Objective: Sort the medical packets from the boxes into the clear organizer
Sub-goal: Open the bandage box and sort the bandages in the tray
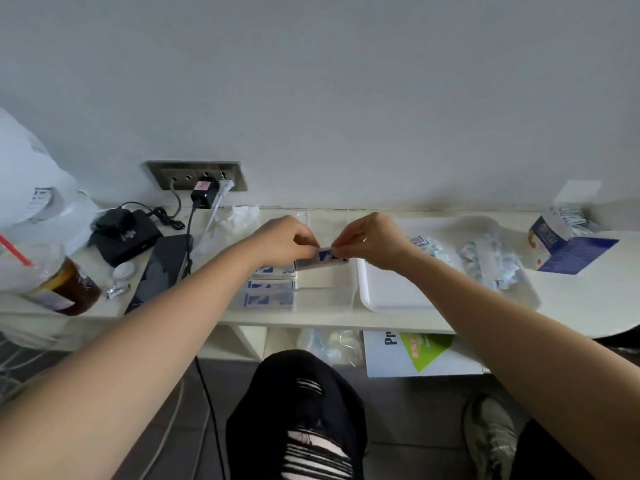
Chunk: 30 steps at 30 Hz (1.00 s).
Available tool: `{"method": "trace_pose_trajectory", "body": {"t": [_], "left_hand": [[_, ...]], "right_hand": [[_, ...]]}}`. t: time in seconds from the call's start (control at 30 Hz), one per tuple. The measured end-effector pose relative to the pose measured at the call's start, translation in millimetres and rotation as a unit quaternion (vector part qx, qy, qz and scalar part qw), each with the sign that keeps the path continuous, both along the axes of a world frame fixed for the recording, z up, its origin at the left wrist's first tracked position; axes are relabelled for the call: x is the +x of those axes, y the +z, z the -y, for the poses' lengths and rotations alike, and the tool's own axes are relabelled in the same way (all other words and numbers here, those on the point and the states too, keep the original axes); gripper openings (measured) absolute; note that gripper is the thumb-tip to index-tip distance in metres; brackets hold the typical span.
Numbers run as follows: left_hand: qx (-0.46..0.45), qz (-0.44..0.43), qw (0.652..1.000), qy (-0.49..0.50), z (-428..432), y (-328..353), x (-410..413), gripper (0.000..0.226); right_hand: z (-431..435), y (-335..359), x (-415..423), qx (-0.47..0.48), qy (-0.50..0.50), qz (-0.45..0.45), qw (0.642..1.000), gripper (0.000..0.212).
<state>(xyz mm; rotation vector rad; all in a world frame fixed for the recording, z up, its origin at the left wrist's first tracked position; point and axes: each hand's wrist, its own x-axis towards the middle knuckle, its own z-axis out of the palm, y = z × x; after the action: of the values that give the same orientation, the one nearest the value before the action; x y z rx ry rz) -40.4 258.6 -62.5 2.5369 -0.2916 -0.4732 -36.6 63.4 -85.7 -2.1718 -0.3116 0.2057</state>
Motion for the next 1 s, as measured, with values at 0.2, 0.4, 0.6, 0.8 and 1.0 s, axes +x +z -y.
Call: {"method": "trace_pose_trajectory", "body": {"t": [0.2,0.4,0.6,0.8,1.0], "left_hand": [[0.036,0.017,0.999,0.008,4.2,-16.1,1.4,0.008],[0.061,-0.005,0.997,0.047,13.5,-32.9,8.6,0.011],[0.093,-0.018,0.995,0.036,19.0,-35.9,14.5,0.008],[0.121,-0.031,0.992,0.034,-12.7,-10.5,13.9,0.01],[0.086,-0.014,0.994,0.064,-36.6,-7.4,-0.9,0.01]], "right_hand": [[-17.1,-9.4,-7.3,-0.072,0.024,-0.005,0.997,0.011],[-7.8,2.5,-8.8,-0.072,0.0,0.041,0.997,0.012],[5.6,-1.5,-16.6,-0.126,0.067,0.035,0.989,0.013],[-24.4,3.3,-5.9,-0.103,0.049,0.065,0.991,0.018],[-68.3,-2.7,-1.4,-0.14,0.085,-0.052,0.985,0.013]]}}
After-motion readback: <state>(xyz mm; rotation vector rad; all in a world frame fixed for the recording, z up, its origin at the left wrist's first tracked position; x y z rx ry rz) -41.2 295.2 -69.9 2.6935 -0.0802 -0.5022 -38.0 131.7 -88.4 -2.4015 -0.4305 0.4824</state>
